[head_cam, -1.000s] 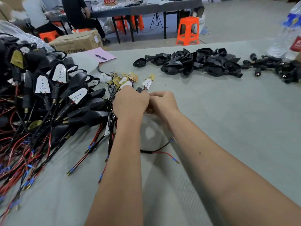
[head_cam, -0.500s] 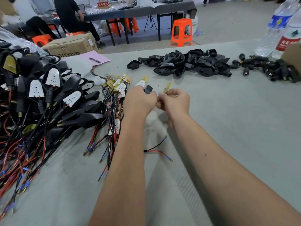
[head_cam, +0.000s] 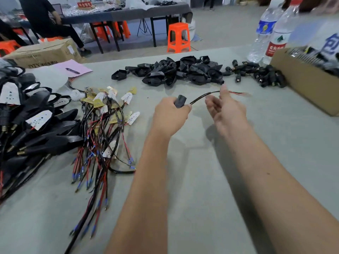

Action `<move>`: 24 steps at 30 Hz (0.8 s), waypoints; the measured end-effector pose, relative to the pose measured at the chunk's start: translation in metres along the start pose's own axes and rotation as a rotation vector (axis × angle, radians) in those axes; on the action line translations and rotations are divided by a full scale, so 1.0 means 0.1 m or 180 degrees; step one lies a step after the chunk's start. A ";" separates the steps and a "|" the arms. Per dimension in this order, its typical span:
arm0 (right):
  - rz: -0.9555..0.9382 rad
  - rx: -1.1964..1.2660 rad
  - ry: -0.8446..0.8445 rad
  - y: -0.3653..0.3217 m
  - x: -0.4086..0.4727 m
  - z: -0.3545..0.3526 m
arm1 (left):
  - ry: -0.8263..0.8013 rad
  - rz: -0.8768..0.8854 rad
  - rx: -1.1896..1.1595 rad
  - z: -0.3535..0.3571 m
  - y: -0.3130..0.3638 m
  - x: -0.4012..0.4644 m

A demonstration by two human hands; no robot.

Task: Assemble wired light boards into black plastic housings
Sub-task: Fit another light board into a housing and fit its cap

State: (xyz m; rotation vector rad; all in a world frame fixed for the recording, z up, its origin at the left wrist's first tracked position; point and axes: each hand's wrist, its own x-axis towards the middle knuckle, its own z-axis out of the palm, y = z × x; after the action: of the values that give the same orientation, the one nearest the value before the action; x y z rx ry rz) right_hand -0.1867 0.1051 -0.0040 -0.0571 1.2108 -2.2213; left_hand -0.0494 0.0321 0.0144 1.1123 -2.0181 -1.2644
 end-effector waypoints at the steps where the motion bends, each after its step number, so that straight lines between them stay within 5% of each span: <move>1: 0.0075 -0.0478 -0.0260 0.03 -0.01 -0.05 | -0.0017 0.0000 -0.0158 0.12 0.02 -0.02; 5: -0.0042 -0.1575 -0.1094 0.16 -0.07 -0.18 | 0.0196 0.0043 -0.0161 0.42 -0.04 -0.10; 13: -0.0102 -0.0750 -0.0906 0.16 -0.06 -0.24 | 0.1345 0.0419 0.0051 0.21 -0.35 -0.12; 19: -0.0170 -0.0422 -0.1011 0.12 -0.10 -0.27 | 0.0831 0.0462 -0.0326 0.09 -0.41 -0.08; 24: -0.0510 -0.1089 -0.1083 0.16 -0.13 -0.24 | 0.0426 0.0390 -0.0436 0.07 -0.46 -0.03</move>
State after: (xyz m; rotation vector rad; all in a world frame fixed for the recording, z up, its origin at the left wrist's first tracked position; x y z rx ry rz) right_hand -0.1758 0.1236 -0.0279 -0.6611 1.4110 -2.0015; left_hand -0.0357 0.0276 -0.0300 0.9677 -1.8426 -1.2133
